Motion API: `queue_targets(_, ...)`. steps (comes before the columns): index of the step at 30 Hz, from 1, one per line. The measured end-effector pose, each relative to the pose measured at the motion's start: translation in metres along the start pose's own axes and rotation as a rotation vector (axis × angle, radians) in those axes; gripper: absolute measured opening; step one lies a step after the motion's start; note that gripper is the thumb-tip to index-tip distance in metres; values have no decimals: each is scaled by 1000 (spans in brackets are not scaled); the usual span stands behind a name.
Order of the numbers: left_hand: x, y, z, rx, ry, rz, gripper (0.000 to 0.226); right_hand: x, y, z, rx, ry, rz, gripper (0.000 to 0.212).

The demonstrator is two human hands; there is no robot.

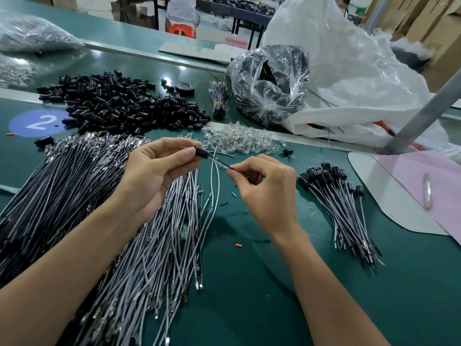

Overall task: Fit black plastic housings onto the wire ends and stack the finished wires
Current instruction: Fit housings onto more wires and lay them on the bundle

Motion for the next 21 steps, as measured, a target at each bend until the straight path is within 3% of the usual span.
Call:
queue_targets(9,4,-8,1,-144,-36,72,22,2,0,1,6,6,-26,10)
queue_targets(21,4,-8,2,-163,-56,74,16,5,-2,10,-5,57,-19,5)
Point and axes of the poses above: each hand's wrist, its own x-axis away from the middle knuckle, its own y-axis out of the back of the hand, z = x × y, the point moved 10 cm from there along -x, towards the middle knuckle, and after that the axes turned 9 degrees about -z, right-handed, at the moved point
